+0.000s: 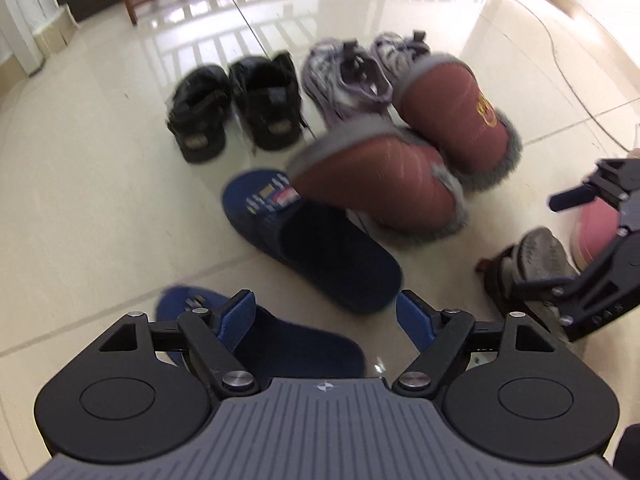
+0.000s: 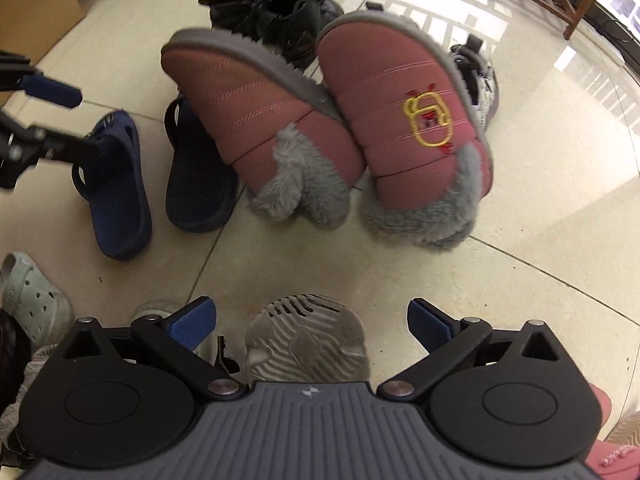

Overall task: Organize scattered shoes
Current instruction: 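Lower the right tool toward the black sandal beside the pink boot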

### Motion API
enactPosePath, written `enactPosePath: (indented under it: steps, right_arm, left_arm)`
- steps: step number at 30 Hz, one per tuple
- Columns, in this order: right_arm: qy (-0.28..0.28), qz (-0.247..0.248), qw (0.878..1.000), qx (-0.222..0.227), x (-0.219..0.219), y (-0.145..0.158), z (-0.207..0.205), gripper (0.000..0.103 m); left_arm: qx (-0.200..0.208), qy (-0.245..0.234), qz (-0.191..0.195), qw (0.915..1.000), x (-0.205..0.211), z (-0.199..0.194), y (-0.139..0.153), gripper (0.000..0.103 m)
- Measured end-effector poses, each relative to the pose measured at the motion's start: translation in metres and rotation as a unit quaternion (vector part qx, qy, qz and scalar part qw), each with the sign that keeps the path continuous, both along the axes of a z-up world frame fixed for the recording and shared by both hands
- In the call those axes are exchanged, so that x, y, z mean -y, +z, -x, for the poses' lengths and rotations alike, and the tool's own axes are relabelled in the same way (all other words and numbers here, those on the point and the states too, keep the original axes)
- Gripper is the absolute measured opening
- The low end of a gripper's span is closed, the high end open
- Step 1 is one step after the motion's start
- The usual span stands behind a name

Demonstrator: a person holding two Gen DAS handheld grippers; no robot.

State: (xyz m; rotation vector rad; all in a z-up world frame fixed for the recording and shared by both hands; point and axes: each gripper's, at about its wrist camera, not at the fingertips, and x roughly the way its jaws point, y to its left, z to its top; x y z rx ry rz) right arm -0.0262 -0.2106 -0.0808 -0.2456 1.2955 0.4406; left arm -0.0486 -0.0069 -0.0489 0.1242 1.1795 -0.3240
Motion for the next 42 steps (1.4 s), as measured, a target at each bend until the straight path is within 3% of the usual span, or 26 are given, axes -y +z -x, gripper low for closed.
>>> enactPosePath:
  steps: [6, 9, 10, 11, 19, 25, 30, 36, 42]
  right_arm:
    - [0.011, 0.027, 1.0, -0.003, -0.008, -0.011, 0.001, 0.1]
    - [0.001, 0.029, 1.0, -0.013, -0.005, -0.018, 0.001, 0.084]
    - [-0.006, 0.024, 1.0, -0.019, -0.002, -0.02, 0.0, 0.075]
    - [-0.014, 0.019, 0.999, -0.021, 0.0, -0.021, -0.001, 0.073]
    - [-0.108, -0.025, 0.994, -0.005, 0.048, 0.015, -0.009, 0.072]
    - [-0.194, -0.022, 0.978, 0.067, 0.096, 0.055, -0.034, 0.072]
    - [-0.255, -0.027, 0.959, 0.124, 0.115, 0.066, -0.036, 0.072]
    - [-0.259, -0.018, 0.954, 0.151, 0.106, 0.068, -0.01, 0.073]
    - [-0.25, -0.015, 0.961, 0.119, 0.109, 0.073, 0.025, 0.072]
  left_arm:
    - [-0.025, -0.025, 0.003, 0.9994, 0.011, 0.013, -0.015, 0.079]
    - [-0.029, -0.043, 0.003, 0.9986, 0.017, 0.017, -0.017, 0.079]
    - [-0.032, -0.047, 0.005, 0.9984, 0.019, 0.019, -0.018, 0.079]
    - [-0.035, -0.051, 0.007, 0.9981, 0.02, 0.021, -0.018, 0.079]
    - [-0.048, -0.083, 0.01, 0.9953, 0.032, 0.028, -0.025, 0.079]
    - [-0.042, -0.079, 0.01, 0.9959, 0.034, 0.025, -0.024, 0.079]
    - [-0.04, -0.068, 0.009, 0.9968, 0.032, 0.023, -0.023, 0.079]
    - [-0.043, -0.076, 0.011, 0.9961, 0.032, 0.024, -0.023, 0.079]
    - [-0.065, -0.099, 0.012, 0.9929, 0.027, 0.035, -0.029, 0.079]
